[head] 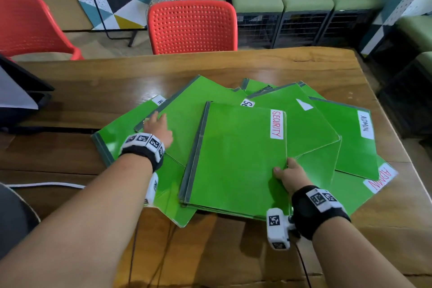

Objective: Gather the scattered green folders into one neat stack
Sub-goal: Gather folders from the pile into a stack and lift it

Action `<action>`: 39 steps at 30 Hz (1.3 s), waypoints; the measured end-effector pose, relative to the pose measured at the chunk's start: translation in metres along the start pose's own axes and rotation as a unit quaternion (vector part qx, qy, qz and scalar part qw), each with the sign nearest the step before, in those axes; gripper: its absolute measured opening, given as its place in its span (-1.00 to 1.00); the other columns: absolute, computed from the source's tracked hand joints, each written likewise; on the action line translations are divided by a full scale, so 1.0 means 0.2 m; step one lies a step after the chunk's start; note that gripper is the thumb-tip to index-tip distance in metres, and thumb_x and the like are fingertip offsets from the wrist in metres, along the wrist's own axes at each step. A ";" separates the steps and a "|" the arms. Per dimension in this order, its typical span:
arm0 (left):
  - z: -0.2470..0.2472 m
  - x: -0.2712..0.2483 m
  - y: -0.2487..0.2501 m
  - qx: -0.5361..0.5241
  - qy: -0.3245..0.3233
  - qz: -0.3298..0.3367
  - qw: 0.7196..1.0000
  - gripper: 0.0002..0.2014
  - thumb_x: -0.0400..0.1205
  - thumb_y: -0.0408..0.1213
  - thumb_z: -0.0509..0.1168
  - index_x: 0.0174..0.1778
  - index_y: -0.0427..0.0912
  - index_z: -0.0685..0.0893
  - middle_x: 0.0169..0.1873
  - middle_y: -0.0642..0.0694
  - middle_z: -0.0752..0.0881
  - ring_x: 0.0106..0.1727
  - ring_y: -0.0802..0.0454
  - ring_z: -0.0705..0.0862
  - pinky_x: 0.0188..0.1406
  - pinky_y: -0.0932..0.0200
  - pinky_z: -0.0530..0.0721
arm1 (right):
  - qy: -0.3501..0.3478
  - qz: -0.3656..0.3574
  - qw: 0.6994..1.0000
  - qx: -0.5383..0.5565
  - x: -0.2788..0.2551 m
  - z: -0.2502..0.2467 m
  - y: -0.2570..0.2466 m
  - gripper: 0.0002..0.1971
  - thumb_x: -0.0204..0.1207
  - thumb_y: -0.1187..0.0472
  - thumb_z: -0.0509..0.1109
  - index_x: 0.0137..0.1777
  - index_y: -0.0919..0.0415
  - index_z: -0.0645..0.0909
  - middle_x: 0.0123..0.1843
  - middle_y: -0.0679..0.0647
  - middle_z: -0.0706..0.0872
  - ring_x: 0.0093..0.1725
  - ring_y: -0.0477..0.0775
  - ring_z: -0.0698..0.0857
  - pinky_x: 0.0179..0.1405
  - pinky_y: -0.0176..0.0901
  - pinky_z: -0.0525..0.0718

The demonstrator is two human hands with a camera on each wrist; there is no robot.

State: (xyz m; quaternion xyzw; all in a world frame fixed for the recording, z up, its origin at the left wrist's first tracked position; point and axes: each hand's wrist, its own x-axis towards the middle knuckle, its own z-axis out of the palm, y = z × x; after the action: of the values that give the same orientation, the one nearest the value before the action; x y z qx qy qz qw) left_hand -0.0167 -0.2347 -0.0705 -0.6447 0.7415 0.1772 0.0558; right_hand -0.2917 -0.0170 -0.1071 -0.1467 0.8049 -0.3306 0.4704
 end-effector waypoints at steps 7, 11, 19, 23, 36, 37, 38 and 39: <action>0.03 0.04 -0.14 0.055 -0.042 -0.061 0.996 -0.38 0.67 0.03 0.20 0.65 -0.03 0.22 0.56 -0.30 0.30 0.55 -0.35 0.34 0.48 -0.26 0.43 | 0.047 -0.038 0.998 -0.019 -0.02 -0.07 -0.06 -0.39 0.63 0.28 0.31 0.64 0.24 0.18 0.52 0.30 0.45 0.25 0.27 0.61 0.22 0.15 0.67; 0.06 -0.04 -0.15 0.018 -0.048 -0.109 0.993 -0.12 0.47 0.01 0.48 0.65 -0.03 0.17 0.49 -0.31 0.24 0.46 -0.37 0.43 0.43 -0.25 0.49 | 0.041 -0.037 0.998 0.032 -0.07 -0.07 -0.12 -0.40 0.64 0.28 0.29 0.65 0.19 0.18 0.32 0.21 0.56 -0.11 0.12 0.65 -0.10 0.04 0.74; 0.13 -0.33 -0.15 -0.124 -0.088 -0.107 0.983 -0.46 0.54 -0.31 0.39 0.43 -0.24 0.40 0.25 -0.30 0.63 0.22 -0.28 0.65 0.20 -0.09 0.66 | 0.033 -0.017 0.998 0.056 -0.17 0.04 -0.12 -0.46 0.64 0.15 0.30 0.57 0.29 0.29 0.21 0.29 0.61 -0.08 0.20 0.66 0.12 0.27 0.72; 0.17 -0.53 -0.16 -0.241 -0.072 -0.102 0.962 -0.67 0.69 -0.37 0.15 0.39 -0.22 0.41 0.14 -0.27 0.66 0.05 -0.23 0.67 -0.11 0.09 0.57 | 0.013 -0.011 0.998 0.062 -0.25 0.07 -0.10 -0.75 0.66 0.17 0.27 0.23 0.32 0.51 0.08 0.35 0.64 -0.13 0.22 0.63 0.16 0.39 0.68; 0.16 -0.77 -0.37 -0.274 0.046 -0.288 0.917 -0.42 0.52 -0.12 0.41 0.48 -0.07 0.45 0.42 -0.28 0.47 0.34 -0.31 0.58 0.27 -0.09 0.59 | -0.009 -0.034 0.996 0.076 -0.42 0.04 -0.08 -0.45 0.61 0.17 0.35 0.58 0.15 0.31 0.03 0.19 0.64 -0.25 0.16 0.68 -0.11 0.18 0.78; 0.16 -0.76 -0.42 -0.272 0.028 -0.316 0.908 -0.34 0.50 -0.14 0.42 0.52 -0.12 0.38 0.42 -0.31 0.47 0.33 -0.33 0.59 0.23 -0.09 0.60 | -0.012 -0.027 0.997 0.075 -0.43 0.03 -0.07 -0.45 0.61 0.16 0.35 0.57 0.18 0.32 0.02 0.20 0.65 -0.26 0.15 0.68 -0.08 0.20 0.78; 0.16 -0.75 -0.47 -0.294 0.009 -0.323 0.900 -0.33 0.51 -0.20 0.42 0.54 -0.22 0.37 0.40 -0.34 0.51 0.33 -0.32 0.61 0.20 -0.06 0.62 | -0.013 -0.021 0.997 0.075 -0.43 0.02 -0.06 -0.44 0.61 0.17 0.34 0.58 0.19 0.30 -0.01 0.20 0.66 -0.29 0.12 0.67 -0.07 0.19 0.77; 0.17 -0.73 -0.50 -0.320 -0.010 -0.317 0.893 -0.38 0.53 -0.28 0.41 0.51 -0.33 0.41 0.38 -0.36 0.56 0.33 -0.30 0.63 0.22 -0.03 0.66 | -0.011 -0.019 0.997 0.077 -0.43 0.00 -0.06 -0.42 0.62 0.18 0.34 0.60 0.20 0.27 -0.03 0.20 0.66 -0.31 0.10 0.65 -0.06 0.18 0.74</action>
State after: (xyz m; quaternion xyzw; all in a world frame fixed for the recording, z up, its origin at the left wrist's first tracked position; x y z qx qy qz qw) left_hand 0.1002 -0.0975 -0.0759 -0.8267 0.4003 0.3843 -0.0928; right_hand -0.2475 0.0215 -0.0428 -0.1288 0.7689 -0.3986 0.4830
